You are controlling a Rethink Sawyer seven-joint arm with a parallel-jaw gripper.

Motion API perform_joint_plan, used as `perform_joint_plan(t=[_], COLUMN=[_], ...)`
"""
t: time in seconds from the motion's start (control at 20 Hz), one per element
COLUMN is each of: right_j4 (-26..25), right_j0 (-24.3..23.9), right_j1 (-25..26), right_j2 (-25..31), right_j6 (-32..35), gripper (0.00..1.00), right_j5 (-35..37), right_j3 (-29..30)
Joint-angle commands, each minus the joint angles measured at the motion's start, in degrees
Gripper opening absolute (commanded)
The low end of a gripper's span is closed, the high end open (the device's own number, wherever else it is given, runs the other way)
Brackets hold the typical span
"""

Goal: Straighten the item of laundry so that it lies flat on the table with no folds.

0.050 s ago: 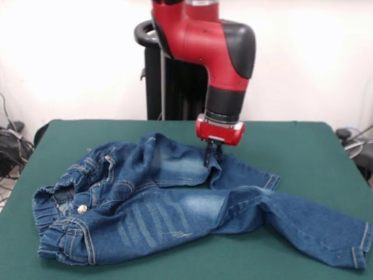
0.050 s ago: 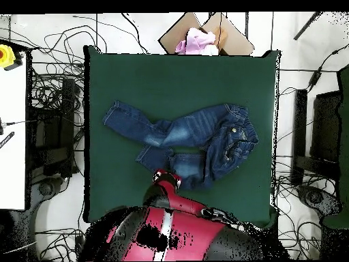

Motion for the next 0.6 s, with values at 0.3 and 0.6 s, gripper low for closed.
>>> perform_joint_plan(t=[0.3, 0.6], right_j4=[-8.57, -0.61], right_j0=[-15.58, -4.88], right_j1=[10.28, 6.87], right_j2=[27.84, 23.16], right_j6=[11.53, 17.64], gripper=[0.00, 0.00], right_j5=[15.30, 6.73], right_j3=[0.03, 2.34])
